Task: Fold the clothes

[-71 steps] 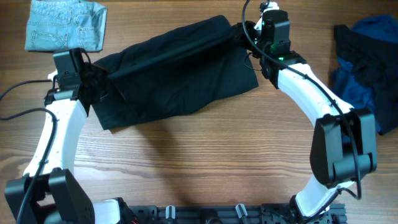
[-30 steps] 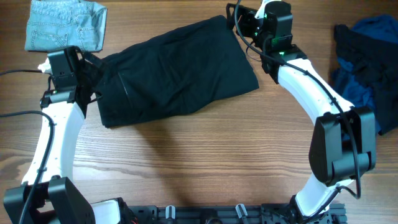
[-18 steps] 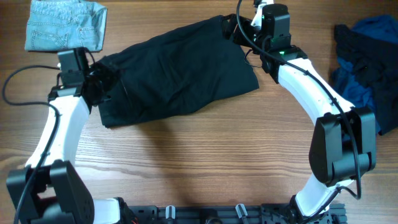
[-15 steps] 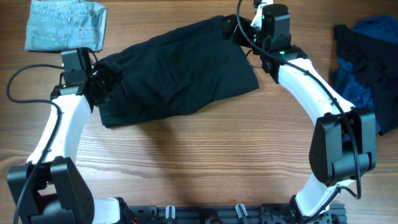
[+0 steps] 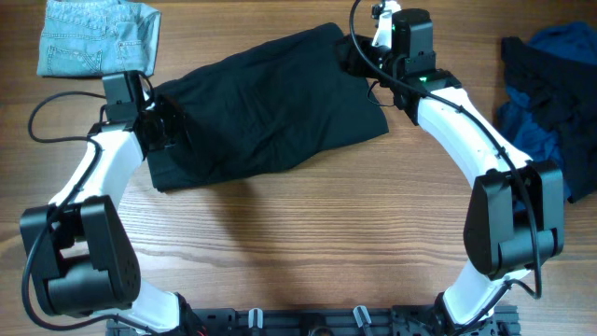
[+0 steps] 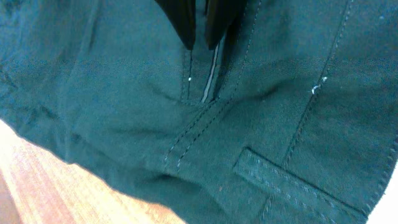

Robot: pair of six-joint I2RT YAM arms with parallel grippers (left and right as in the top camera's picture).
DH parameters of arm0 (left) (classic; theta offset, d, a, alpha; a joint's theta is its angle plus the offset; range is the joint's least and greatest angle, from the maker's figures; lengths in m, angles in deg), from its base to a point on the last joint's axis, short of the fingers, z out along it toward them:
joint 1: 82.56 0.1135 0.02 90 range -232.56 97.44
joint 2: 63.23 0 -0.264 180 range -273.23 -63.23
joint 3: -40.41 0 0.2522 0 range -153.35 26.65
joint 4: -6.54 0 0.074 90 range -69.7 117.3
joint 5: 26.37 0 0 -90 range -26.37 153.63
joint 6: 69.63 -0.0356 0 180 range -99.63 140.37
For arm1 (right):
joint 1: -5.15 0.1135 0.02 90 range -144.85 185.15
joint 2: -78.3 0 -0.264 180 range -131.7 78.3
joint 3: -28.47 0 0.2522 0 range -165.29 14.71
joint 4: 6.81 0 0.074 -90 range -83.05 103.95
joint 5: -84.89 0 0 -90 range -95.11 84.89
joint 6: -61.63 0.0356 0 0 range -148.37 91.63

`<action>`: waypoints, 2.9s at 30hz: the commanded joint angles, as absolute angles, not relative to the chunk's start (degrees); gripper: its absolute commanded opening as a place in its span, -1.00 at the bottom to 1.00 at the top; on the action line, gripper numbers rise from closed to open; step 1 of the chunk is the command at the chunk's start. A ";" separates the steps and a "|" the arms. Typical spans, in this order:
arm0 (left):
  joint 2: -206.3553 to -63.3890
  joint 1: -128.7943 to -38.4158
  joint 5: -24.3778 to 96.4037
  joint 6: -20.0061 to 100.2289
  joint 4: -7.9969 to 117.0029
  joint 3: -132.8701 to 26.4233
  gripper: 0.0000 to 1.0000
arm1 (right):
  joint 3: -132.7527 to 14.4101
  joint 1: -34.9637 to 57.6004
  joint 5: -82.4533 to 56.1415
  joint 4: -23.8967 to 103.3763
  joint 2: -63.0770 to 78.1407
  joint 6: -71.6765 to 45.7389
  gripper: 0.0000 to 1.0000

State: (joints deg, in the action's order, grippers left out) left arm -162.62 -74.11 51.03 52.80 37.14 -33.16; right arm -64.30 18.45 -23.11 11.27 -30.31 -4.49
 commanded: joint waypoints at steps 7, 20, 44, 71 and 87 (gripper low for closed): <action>-158.77 -78.33 49.24 47.51 39.39 -41.07 -0.89 | -72.12 19.44 -29.76 7.91 -28.96 -12.68 -0.91; -158.79 -89.21 56.36 43.01 47.80 -42.86 -0.79 | -86.92 24.97 -20.60 28.71 -37.05 -21.97 -0.92; -160.56 -91.72 57.15 41.76 48.20 -42.69 -0.08 | -101.69 24.71 -28.95 52.65 -53.92 -24.42 -0.92; -171.03 -91.72 59.90 49.56 54.38 -42.69 -0.92 | -99.92 24.18 -15.40 53.65 -58.25 -25.27 -0.91; -172.54 -91.70 61.17 49.56 53.97 -42.69 -0.92 | -99.92 22.91 -13.65 54.20 -62.31 -25.14 -0.92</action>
